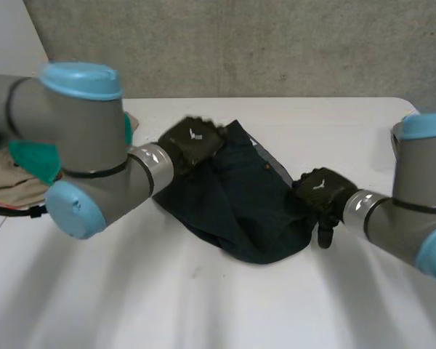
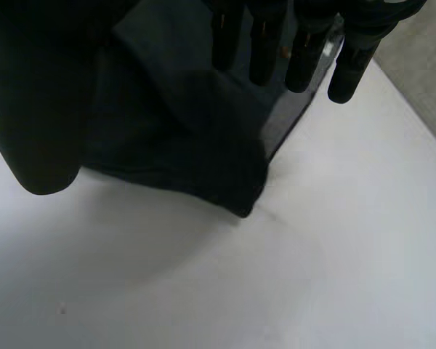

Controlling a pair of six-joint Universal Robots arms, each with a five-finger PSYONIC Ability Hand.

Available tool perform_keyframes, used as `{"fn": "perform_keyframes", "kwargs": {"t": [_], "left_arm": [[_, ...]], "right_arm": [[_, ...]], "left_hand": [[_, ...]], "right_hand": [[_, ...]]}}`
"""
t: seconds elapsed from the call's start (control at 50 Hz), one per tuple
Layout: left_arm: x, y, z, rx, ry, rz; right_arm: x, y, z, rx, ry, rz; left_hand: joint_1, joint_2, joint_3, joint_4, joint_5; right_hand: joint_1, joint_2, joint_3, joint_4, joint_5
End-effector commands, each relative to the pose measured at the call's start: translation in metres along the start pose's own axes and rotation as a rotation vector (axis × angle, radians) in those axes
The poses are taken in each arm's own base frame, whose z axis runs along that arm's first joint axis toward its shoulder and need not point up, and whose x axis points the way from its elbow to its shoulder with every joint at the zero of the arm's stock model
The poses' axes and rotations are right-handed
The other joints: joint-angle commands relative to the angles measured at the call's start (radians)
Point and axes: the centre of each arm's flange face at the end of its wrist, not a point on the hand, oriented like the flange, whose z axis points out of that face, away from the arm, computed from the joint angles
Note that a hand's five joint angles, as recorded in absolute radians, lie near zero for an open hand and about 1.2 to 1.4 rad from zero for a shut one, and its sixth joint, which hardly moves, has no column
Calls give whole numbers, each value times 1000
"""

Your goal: Fold the laundry.

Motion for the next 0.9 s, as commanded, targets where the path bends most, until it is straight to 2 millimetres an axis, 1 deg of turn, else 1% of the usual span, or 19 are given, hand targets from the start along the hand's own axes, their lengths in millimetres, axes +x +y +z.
{"fn": "perform_keyframes", "kwargs": {"t": [0.02,0.1,0.12,0.16,0.18,0.22,0.32,0.34,0.38,0.4,0.44,0.46,0.48,0.52,0.58,0.64,0.7,0.8,0.9], "left_arm": [[-1,37,20,-184,50,108],[1,45,20,-226,25,136],[1,44,17,-236,13,136],[-1,41,13,-229,-14,136],[-5,32,10,-196,-52,135],[-8,22,3,-156,-92,132],[-22,-21,-23,14,-226,126],[-29,-37,-36,74,-271,121],[-34,-53,-50,123,-308,114],[-39,-66,-66,157,-340,107],[-43,-75,-81,176,-361,96],[-46,-82,-93,187,-382,85],[-48,-83,-98,187,-390,80],[-49,-76,-108,138,-388,66],[-42,-57,-110,30,-348,42],[-21,-27,-115,-121,-254,-9],[4,-4,-114,-169,-169,-68],[28,25,-86,-92,-114,-107],[47,31,-51,54,-105,-99]], "right_arm": [[-3,11,22,64,67,-31],[-8,20,37,79,78,-58],[-8,23,42,85,90,-68],[-8,25,45,93,98,-73],[-6,25,47,99,107,-76],[-5,24,49,107,119,-85],[11,9,41,137,183,-61],[20,-2,32,161,215,-62],[31,-19,20,202,251,-72],[41,-37,4,238,281,-78],[50,-53,-13,265,306,-83],[59,-69,-32,287,326,-83],[64,-75,-41,296,338,-80],[73,-86,-62,287,342,-54],[69,-82,-64,240,290,-11],[51,-74,-54,170,208,15],[43,-62,-43,116,191,25],[37,-50,-36,57,207,34],[29,-42,-35,43,206,39]], "left_hand": [[108,104,98,106,85],[568,564,557,565,545],[889,885,879,887,866],[1147,1143,1136,1144,1124],[1200,1196,1190,1197,1177],[1200,1197,1190,1198,1177],[1200,1197,1190,1198,1177],[1200,1197,1190,1198,1177],[1200,1197,1190,1198,1177],[1200,1197,1190,1198,1177],[1200,1197,1190,1198,1177],[1200,1197,1190,1198,1177],[1200,1197,1190,1198,1177],[1200,1197,1190,1198,1177],[1200,1197,1190,1198,1177],[542,538,532,539,519],[356,352,345,353,333],[44,41,34,42,21],[108,104,98,106,85]], "right_hand": [[74,84,68,69,59],[197,207,191,192,182],[377,387,371,373,363],[642,652,636,638,627],[893,903,887,889,879],[1087,1097,1080,1082,1072],[1087,1097,1081,1083,1072],[1087,1097,1081,1083,1072],[1087,1097,1081,1083,1072],[1087,1097,1081,1083,1072],[1087,1097,1081,1083,1072],[1087,1097,1081,1083,1072],[1087,1097,1081,1083,1072],[1087,1097,1081,1083,1072],[1087,1097,1081,1083,1072],[1087,1097,1081,1083,1072],[1087,1097,1081,1083,1072],[1087,1097,1081,1083,1072],[1087,1097,1081,1083,1072]]}}
